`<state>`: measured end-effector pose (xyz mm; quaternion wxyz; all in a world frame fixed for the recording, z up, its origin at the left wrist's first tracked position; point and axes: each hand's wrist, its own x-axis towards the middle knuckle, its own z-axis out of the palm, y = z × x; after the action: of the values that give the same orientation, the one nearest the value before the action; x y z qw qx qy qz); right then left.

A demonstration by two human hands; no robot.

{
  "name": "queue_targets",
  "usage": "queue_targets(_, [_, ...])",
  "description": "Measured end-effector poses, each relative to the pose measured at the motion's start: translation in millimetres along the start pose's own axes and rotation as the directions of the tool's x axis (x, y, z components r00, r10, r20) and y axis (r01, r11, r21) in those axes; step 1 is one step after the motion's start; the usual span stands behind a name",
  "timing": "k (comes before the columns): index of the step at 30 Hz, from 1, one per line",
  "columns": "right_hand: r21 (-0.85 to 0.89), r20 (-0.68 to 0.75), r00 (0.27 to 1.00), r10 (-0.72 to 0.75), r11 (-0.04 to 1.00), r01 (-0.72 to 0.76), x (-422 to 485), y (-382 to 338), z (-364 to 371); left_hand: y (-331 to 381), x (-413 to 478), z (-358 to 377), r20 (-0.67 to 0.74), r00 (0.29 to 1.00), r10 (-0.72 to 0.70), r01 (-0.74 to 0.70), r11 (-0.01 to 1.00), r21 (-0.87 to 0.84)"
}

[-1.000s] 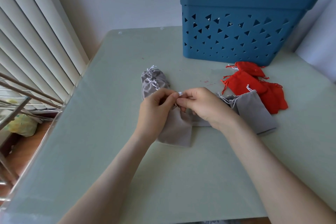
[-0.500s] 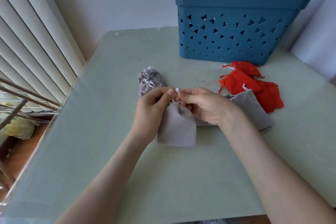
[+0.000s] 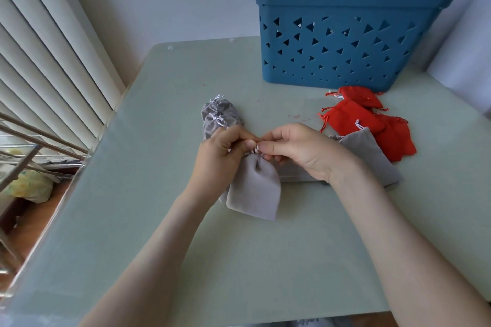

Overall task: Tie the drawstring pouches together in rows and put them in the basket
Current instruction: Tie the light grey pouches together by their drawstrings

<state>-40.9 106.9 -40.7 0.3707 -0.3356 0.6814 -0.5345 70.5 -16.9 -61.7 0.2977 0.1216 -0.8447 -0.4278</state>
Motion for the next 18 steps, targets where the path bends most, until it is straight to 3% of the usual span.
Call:
queue_targets(4, [-0.174,-0.073,0.996,-0.044,0.984,0.031,-4,-3,3,0,-1,-1,0.064,0.988,-0.138,0.145,0.980,-0.135])
queue_targets(7, [-0.448,-0.149,0.982,-0.114,0.893,0.035,-4,-3,7,-4,1,-4,0.217,0.933,-0.286,0.344,0.885,-0.315])
queue_targets(10, [-0.570,-0.158,0.972,-0.175,0.820,0.055,-3,-3,11,-7,5,-9,0.304,0.886,-0.349,0.447,0.817,-0.364])
queue_targets(13, [-0.630,-0.144,0.966,-0.214,0.773,0.077,-4,-2,13,-6,7,-13,0.331,0.873,-0.359,0.463,0.824,-0.327])
queue_targets(18, [-0.621,-0.198,0.954,-0.226,0.782,0.057,-2,-1,14,-3,6,-8,0.269,0.901,-0.340,0.394,0.901,-0.183])
